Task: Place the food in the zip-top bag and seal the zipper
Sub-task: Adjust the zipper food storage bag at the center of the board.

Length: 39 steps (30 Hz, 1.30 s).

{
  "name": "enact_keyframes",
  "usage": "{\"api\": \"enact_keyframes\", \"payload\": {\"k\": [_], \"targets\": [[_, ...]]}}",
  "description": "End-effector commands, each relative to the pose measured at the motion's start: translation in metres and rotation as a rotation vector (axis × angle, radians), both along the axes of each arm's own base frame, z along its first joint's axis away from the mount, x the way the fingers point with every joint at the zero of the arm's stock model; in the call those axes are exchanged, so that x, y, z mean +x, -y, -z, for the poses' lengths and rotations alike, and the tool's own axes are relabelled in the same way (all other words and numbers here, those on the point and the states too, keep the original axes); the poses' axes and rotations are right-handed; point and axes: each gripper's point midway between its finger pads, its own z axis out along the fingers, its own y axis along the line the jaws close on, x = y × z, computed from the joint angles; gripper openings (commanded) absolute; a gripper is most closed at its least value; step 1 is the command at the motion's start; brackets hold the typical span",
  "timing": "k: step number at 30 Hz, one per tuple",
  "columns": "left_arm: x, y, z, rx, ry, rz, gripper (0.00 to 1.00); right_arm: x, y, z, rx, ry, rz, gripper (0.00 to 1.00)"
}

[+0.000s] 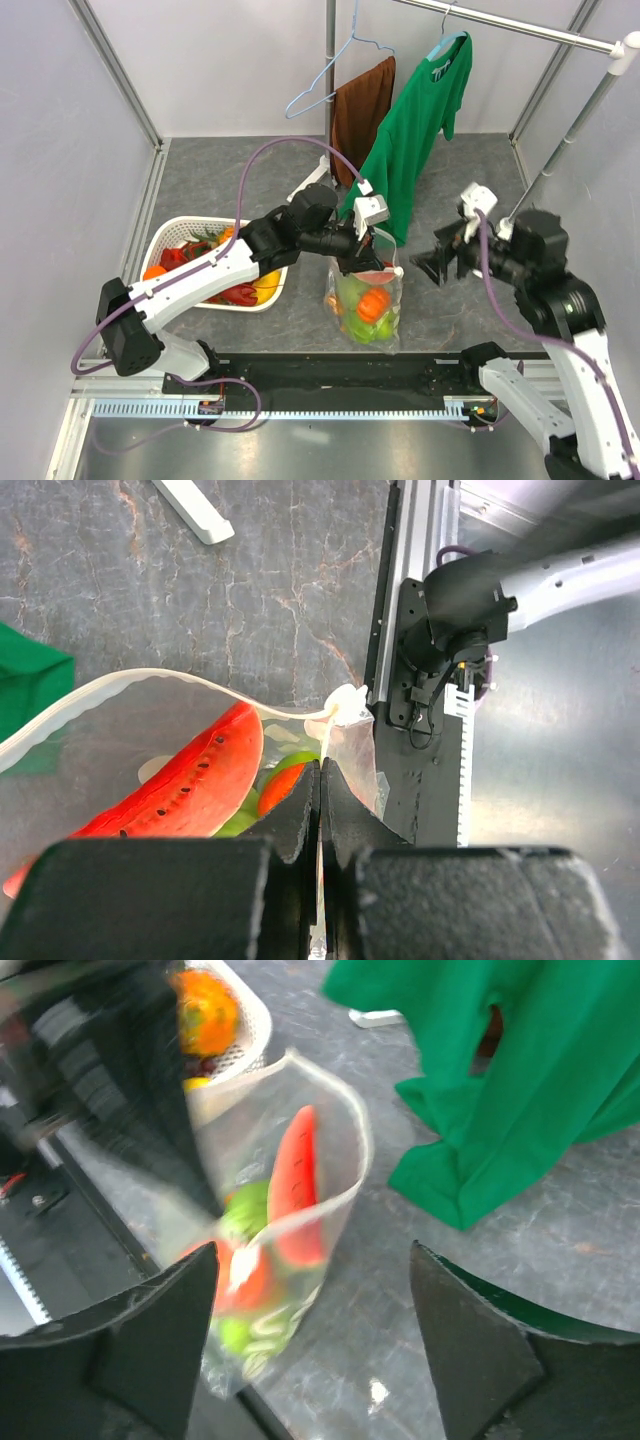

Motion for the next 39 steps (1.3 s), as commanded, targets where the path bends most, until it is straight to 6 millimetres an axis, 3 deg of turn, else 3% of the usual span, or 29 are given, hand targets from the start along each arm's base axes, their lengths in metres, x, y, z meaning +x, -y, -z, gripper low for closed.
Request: {"api": "enact_keyframes", "payload": {"k": [1, 6, 13, 15, 21, 26, 33, 39], "targets": [[0.010, 0.001, -0.018, -0.063, -0.005, -0.032, 0.02, -0.036, 0.000, 0.016, -0.004, -0.027, -0.077, 0.89], [0.014, -0.003, -0.020, -0.071, -0.019, -0.039, 0.02, -0.043, -0.016, 0.017, 0.045, -0.074, -0.183, 0.91], [0.027, -0.013, -0.025, -0.089, -0.044, -0.086, 0.02, -0.029, -0.038, 0.050, 0.150, -0.364, -0.194, 0.89], [0.028, -0.015, -0.021, -0.087, -0.050, -0.091, 0.02, -0.022, -0.039, 0.052, 0.159, -0.332, -0.178, 0.89], [0.024, -0.015, -0.030, -0.112, -0.030, -0.063, 0.02, -0.008, -0.036, 0.063, 0.151, -0.218, -0.151, 0.75], [0.022, -0.018, -0.031, -0.109, -0.027, -0.061, 0.02, 0.008, -0.045, 0.062, 0.188, -0.179, -0.174, 0.72], [0.021, -0.018, -0.036, -0.117, -0.017, -0.062, 0.02, 0.004, -0.053, 0.073, 0.215, -0.233, -0.214, 0.48], [0.019, -0.018, -0.028, -0.104, -0.038, -0.047, 0.02, 0.005, -0.058, 0.063, 0.262, -0.216, -0.218, 0.47]]}}
